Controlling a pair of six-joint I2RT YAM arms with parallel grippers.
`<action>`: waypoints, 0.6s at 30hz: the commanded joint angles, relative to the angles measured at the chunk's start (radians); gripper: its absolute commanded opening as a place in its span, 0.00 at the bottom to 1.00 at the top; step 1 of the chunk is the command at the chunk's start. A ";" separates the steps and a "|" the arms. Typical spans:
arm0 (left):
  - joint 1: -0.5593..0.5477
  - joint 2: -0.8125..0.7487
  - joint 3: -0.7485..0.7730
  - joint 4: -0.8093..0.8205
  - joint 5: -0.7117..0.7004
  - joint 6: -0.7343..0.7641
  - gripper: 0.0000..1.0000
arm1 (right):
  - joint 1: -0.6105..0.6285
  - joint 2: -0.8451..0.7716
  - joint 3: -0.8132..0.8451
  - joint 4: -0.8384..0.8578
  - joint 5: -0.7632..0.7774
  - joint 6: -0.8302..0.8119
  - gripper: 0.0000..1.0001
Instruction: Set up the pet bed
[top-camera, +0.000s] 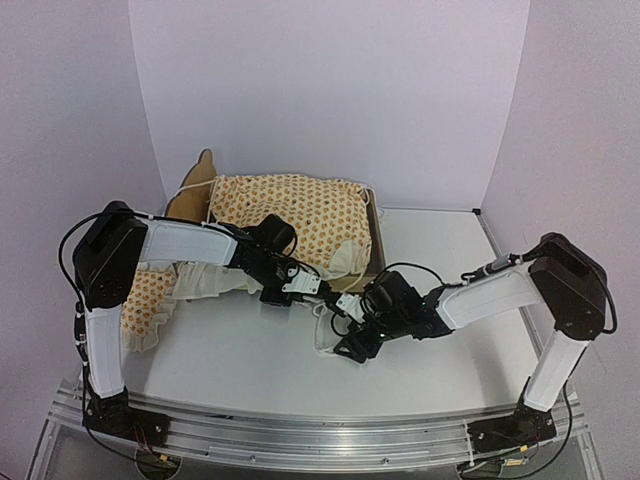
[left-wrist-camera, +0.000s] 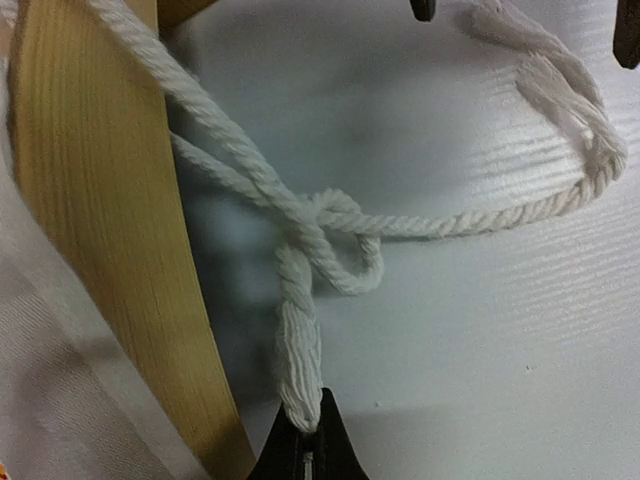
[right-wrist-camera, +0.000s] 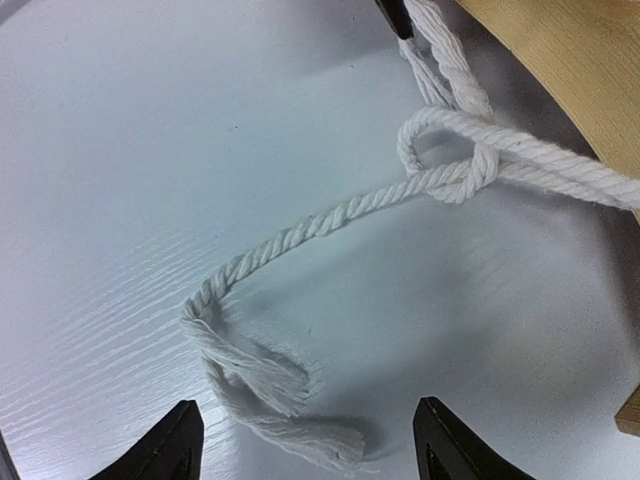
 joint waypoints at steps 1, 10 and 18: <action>-0.045 -0.052 0.039 0.112 0.077 -0.059 0.00 | 0.059 0.074 0.068 -0.021 -0.118 -0.137 0.73; -0.020 -0.011 0.107 0.068 0.115 -0.136 0.00 | 0.063 0.149 -0.002 0.232 -0.151 -0.089 0.72; -0.010 -0.012 0.110 0.074 0.123 -0.126 0.00 | 0.081 0.185 -0.119 0.280 -0.093 -0.004 0.41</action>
